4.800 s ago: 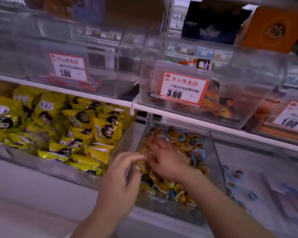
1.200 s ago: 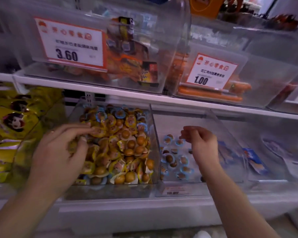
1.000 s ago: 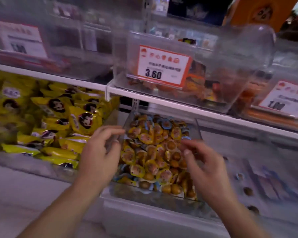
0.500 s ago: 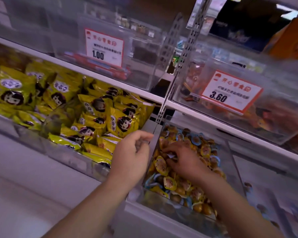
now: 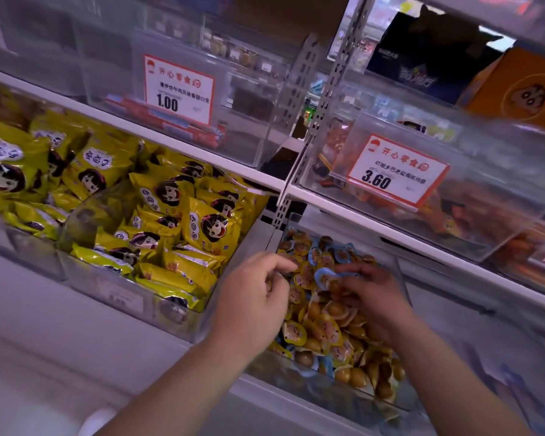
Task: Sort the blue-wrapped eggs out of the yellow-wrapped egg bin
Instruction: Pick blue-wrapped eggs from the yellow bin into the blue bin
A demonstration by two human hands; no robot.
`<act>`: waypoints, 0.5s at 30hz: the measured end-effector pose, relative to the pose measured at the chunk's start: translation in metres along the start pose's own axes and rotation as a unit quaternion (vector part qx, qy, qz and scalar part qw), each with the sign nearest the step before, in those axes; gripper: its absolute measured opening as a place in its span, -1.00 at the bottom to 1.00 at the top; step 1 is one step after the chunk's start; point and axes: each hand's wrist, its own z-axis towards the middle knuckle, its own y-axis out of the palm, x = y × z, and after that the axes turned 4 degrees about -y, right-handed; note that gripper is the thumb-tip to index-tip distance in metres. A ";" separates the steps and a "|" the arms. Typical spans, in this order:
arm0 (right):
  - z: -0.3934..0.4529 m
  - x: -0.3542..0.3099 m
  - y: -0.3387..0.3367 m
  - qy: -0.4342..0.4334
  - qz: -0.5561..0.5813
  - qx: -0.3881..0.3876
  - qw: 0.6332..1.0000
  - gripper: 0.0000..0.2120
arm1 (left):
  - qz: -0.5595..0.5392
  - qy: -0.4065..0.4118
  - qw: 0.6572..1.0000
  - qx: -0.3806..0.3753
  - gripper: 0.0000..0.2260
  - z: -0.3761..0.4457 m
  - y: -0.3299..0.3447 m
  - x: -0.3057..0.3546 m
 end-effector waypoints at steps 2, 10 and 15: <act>-0.003 -0.003 -0.006 0.014 0.071 0.000 0.997 -0.86 | 0.024 0.039 0.999 -0.012 -0.77 -0.003 0.008 0.007; -0.029 -0.003 -0.011 -0.056 0.140 -0.139 0.979 -0.77 | -0.016 -0.048 0.990 -0.129 -0.69 0.002 0.053 0.011; -0.020 0.000 -0.020 -0.123 -0.171 0.032 0.977 -0.72 | 0.055 -0.020 0.998 -0.035 -0.82 0.012 0.054 0.001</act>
